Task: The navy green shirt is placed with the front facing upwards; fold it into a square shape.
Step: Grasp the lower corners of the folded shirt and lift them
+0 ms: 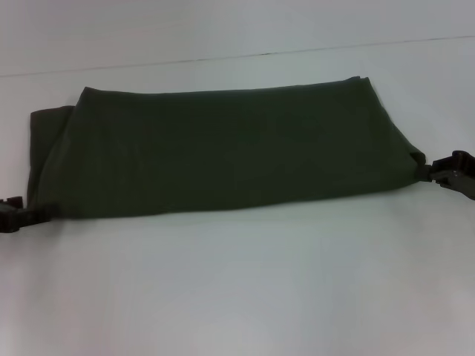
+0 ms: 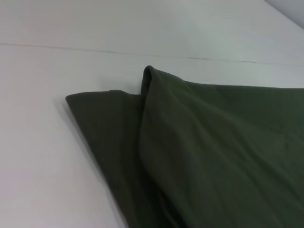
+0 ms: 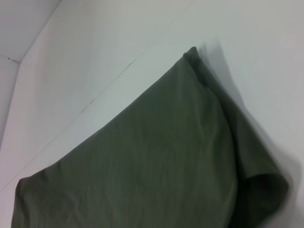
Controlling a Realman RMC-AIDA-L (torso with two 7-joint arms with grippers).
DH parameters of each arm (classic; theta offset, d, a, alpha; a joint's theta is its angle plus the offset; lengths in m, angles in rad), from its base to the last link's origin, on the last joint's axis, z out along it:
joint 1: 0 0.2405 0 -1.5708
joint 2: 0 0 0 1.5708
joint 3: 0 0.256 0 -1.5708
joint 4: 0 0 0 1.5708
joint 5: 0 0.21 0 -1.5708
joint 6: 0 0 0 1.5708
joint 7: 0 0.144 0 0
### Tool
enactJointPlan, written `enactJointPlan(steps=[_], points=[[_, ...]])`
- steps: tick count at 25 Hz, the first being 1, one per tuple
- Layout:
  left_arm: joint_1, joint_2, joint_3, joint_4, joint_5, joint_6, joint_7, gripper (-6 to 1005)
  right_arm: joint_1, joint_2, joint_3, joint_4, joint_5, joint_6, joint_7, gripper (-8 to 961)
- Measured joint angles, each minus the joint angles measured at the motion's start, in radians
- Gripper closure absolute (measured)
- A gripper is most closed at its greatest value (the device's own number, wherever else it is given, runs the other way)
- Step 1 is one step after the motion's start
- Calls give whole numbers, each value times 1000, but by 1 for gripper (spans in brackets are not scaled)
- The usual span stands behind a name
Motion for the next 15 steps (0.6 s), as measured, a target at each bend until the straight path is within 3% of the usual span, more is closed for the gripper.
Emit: enactJointPlan(steps=[15], points=[[-19,2,25,-19,1,27,2,142,-4,0,0,0,0,0,-1,949]])
